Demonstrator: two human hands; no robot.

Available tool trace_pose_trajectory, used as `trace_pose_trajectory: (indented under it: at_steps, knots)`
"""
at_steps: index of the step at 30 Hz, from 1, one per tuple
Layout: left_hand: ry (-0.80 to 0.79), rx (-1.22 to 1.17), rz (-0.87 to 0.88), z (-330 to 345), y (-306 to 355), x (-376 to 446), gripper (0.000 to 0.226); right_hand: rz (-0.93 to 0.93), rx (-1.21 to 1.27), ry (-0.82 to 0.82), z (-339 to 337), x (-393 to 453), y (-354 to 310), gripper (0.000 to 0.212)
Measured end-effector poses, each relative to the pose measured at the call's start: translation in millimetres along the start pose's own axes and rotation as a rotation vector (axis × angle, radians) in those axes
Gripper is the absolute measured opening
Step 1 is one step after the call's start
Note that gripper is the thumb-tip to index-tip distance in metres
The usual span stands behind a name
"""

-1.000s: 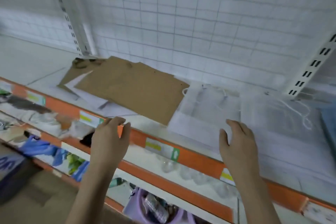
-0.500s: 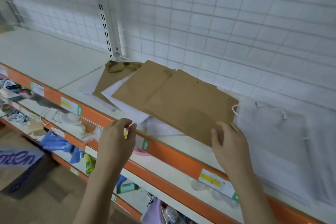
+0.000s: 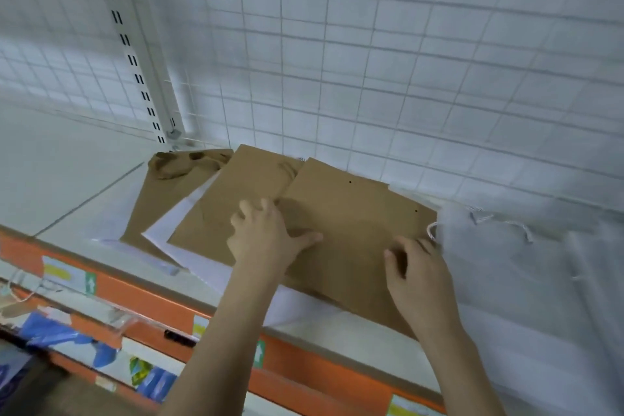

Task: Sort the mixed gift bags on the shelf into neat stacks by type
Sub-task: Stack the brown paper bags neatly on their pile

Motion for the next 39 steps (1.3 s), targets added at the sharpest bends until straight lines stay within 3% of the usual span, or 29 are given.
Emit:
trace_pose_trajectory:
  at_steps: [5, 10, 13, 17, 23, 27, 30, 32, 36, 39]
  knots:
    - [-0.076, -0.167, 0.069, 6, -4, 24, 0.089, 0.07, -0.057, 0.035, 2, 2, -2, 0.029]
    - [-0.073, -0.385, 0.257, -20, -39, 49, 0.06, 0.18, -0.052, 0.106, 13, -4, -25, 0.028]
    - [-0.073, -0.501, 0.315, -39, -79, 66, 0.047, 0.163, -0.028, 0.132, 28, -5, -60, 0.026]
    - [0.0, -0.635, 0.35, -63, -129, 81, 0.014, 0.165, -0.051, 0.13, 46, -1, -90, 0.025]
    - [-0.002, -0.806, 0.3, -70, -167, 103, 0.014, 0.374, -0.14, 0.238, 27, -12, -71, 0.023]
    - [-0.035, -0.839, 0.316, -62, -166, 107, 0.028, 0.647, -0.251, 0.101, 22, -31, -29, 0.056]
    - [-0.062, -0.833, 0.348, -59, -165, 106, 0.019, 0.706, -0.221, 0.064, 22, -39, -24, 0.073]
    - [-0.054, -0.821, 0.368, -61, -165, 104, 0.007, 0.708, -0.264, 0.023, 26, -40, -31, 0.076]
    - [-0.028, -0.803, 0.374, -62, -163, 100, 0.017, 0.708, -0.368, 0.042, 23, -37, -43, 0.074]
    - [-0.008, -0.791, 0.375, -61, -162, 101, 0.012, 0.767, -0.341, -0.151, 25, -32, -39, 0.076]
Point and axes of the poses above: each hand's wrist, its own x-axis towards the middle knuckle, its own z-axis out of the palm, y = z × x, the point moved 8 cm from there along x, towards the middle knuckle, and after that the axes turned 2 degrees about -y, right-handed, at the moved point
